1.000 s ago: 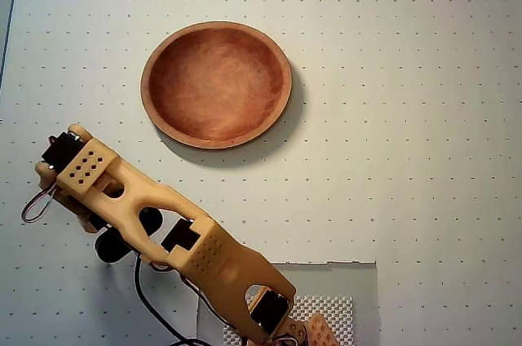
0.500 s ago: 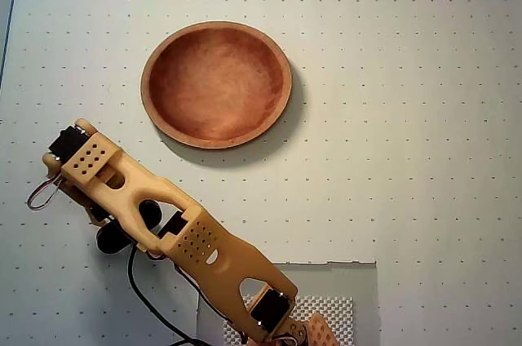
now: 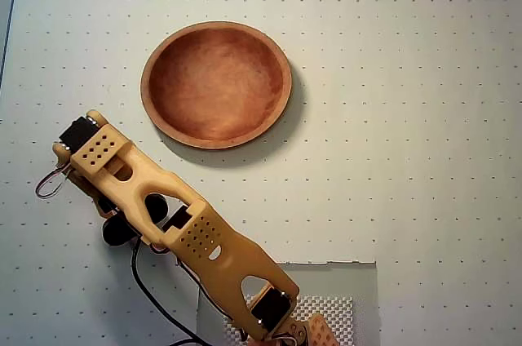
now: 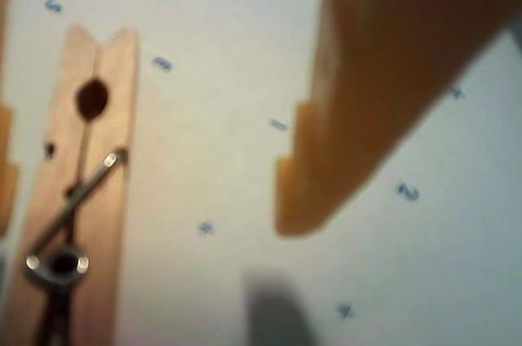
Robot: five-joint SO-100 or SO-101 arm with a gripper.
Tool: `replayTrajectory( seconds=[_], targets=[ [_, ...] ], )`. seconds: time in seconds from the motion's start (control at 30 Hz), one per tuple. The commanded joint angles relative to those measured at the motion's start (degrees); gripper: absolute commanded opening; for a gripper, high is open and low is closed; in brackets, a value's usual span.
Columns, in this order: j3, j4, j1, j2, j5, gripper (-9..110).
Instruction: Grasp a clothespin and put it in the bowl.
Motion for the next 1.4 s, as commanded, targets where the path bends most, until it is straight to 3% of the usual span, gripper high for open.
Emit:
replayTrajectory(
  seconds=[0.0,0.4,0.7,1.0,1.37],
  targets=[
    [-3.2,1.3,-0.2,-0.3,-0.2,21],
    [-5.6,1.3,-2.1,-2.3,-0.7,20],
    [-6.9,1.3,-2.1,-2.4,-0.2,-4],
    [-6.9,1.8,-1.9,-1.2,-0.3,-3],
    [-6.0,2.1,2.0,14.2,1.7,-3]
  ],
)
